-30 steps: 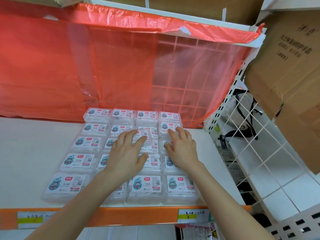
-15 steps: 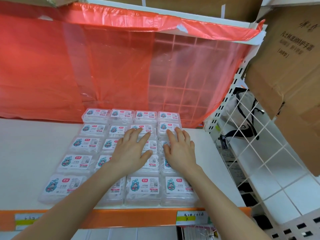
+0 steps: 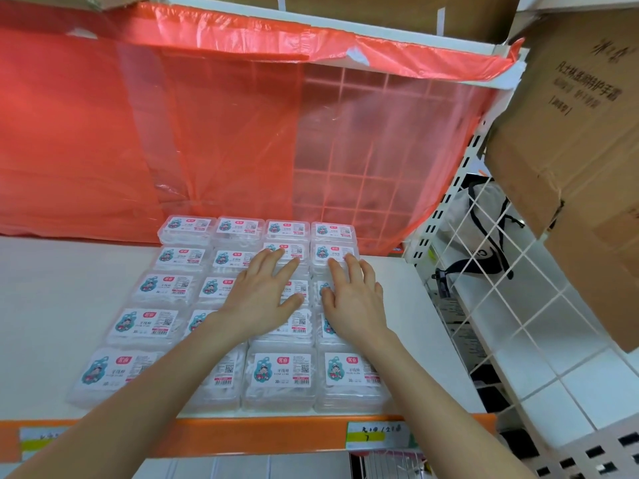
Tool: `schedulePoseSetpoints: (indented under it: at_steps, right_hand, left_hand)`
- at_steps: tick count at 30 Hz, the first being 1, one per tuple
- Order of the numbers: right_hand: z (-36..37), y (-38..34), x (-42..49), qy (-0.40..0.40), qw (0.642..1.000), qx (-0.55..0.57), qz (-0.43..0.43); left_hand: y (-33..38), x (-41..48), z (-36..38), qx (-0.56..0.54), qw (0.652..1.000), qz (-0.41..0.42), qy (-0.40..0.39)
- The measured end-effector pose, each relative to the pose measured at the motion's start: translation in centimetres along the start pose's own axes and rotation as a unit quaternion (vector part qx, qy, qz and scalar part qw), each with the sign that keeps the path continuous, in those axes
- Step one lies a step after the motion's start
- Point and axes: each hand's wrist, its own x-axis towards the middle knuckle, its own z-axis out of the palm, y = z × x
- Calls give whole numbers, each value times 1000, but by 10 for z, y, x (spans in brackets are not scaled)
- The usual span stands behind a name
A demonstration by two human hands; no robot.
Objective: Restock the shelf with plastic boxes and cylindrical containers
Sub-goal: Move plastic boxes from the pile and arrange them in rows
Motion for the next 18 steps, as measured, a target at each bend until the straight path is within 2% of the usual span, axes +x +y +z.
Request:
schedulePoseSetpoints:
  at_steps: [11, 14, 18]
  right_hand:
    - [-5, -2, 0, -16, 1000, -12, 0]
    - [-11, -3, 3, -20, 1000, -22, -3]
    - [-17, -26, 9, -8, 998, -36, -42]
  left_hand:
    - [1, 1, -8, -18, 1000, 5, 3]
    - [-3, -5, -15, -21, 999, 0, 28]
    - [-23, -23, -27, -15, 996, -49, 69]
